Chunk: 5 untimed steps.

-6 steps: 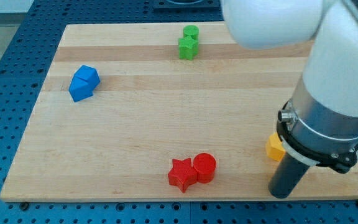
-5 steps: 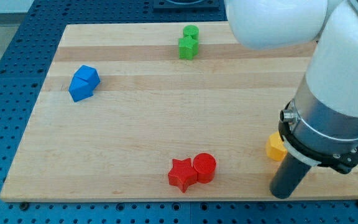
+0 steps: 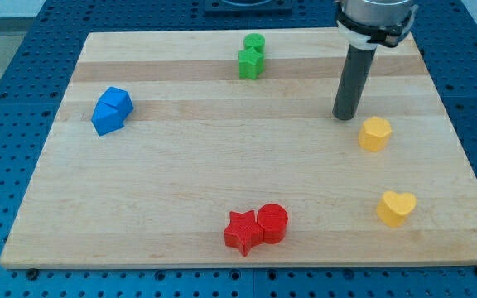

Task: Move the yellow hexagon toward the right center

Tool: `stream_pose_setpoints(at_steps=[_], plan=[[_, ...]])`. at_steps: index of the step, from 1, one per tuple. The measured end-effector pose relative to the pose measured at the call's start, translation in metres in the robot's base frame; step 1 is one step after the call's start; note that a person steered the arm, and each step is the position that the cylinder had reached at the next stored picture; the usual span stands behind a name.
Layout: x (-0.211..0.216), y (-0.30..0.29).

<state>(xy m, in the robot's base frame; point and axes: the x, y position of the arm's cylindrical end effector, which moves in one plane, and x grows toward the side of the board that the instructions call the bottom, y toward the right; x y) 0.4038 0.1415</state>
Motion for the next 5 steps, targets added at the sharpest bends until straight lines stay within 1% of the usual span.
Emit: stream_pose_setpoints(at_steps=[1, 2, 3, 4, 5], plan=[[0.03, 0.0], [0.08, -0.001], [0.097, 0.01], [0.068, 0.054], [0.043, 0.071]])
